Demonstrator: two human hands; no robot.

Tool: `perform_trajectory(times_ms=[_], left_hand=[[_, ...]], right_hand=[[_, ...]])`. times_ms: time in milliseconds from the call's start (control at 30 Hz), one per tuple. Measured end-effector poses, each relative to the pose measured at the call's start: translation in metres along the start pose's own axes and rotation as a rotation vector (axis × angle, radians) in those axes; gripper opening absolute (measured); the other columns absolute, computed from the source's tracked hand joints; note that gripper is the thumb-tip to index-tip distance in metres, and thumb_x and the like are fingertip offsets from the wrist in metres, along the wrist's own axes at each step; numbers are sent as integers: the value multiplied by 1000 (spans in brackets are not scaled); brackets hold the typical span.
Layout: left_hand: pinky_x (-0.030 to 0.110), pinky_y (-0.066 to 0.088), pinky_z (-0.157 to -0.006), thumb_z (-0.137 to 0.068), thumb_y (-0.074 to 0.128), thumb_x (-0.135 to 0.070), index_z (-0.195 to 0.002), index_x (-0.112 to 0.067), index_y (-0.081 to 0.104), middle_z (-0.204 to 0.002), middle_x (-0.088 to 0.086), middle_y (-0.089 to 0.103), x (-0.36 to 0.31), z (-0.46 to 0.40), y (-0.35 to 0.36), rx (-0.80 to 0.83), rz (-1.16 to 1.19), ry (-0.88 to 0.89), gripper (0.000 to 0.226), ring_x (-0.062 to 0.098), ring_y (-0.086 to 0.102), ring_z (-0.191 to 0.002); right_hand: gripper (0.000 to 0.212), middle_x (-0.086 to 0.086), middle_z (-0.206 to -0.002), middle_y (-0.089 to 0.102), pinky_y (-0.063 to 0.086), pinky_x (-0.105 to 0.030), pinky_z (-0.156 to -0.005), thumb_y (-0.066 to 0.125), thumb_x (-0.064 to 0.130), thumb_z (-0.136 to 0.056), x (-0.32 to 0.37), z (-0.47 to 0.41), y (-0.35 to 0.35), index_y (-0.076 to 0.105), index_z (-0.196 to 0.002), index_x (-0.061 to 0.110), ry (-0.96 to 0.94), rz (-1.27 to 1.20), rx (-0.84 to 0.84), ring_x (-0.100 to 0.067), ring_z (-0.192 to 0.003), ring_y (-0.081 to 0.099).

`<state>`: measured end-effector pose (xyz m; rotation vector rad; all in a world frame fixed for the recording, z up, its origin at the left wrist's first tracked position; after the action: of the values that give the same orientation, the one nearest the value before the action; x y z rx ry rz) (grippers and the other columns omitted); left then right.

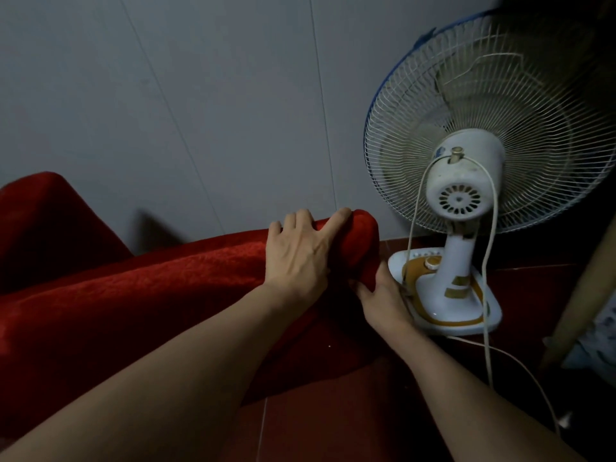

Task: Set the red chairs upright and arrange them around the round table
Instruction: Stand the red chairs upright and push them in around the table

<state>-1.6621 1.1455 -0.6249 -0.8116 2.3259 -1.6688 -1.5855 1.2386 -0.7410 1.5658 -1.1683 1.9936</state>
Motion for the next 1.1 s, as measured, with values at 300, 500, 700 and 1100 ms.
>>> perform_trajectory(times_ms=[300, 500, 700, 1100], left_hand=[[36, 27, -87, -83, 63, -40, -142, -43, 5, -114, 6, 44, 23, 25, -34, -29, 5, 20, 82, 22, 44, -106], [36, 27, -89, -79, 68, -40, -140, -44, 11, -111, 5, 45, 53, 23, -78, -56, 40, 5, 84, 22, 46, -104], [29, 32, -76, -80, 70, -39, -143, -45, 9, -111, 4, 40, 103, 20, -151, 1, 105, -59, 87, 19, 44, -101], [35, 37, -80, -69, 78, -37, -134, -44, 17, -102, 2, 44, 237, 43, -329, 47, 104, -316, 89, 21, 51, -96]], right_hand=[[59, -8, -137, 50, 37, -33, -99, 58, 28, -93, 34, 39, 4, 31, -145, 14, -34, 62, -42, -26, -127, 44], [58, -9, -133, 53, 41, -38, -98, 58, 30, -92, 81, 53, 3, 33, -143, 16, -72, 86, -43, -28, -125, 47], [58, -7, -127, 56, 41, -34, -96, 64, 20, -89, 179, 71, -3, 37, -140, 20, -175, 122, -38, -24, -121, 50], [57, -6, -116, 55, 39, -33, -94, 68, 15, -85, 405, 131, 22, 45, -137, 18, -376, 328, 38, -24, -117, 46]])
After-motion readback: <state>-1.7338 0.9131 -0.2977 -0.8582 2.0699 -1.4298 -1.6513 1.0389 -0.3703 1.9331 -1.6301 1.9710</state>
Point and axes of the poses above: each hand's wrist, its own z-axis away from the middle knuckle, its own y-axis out of the palm, x = y × z, the point moved 4 cm from there along -z, towards the middle knuckle
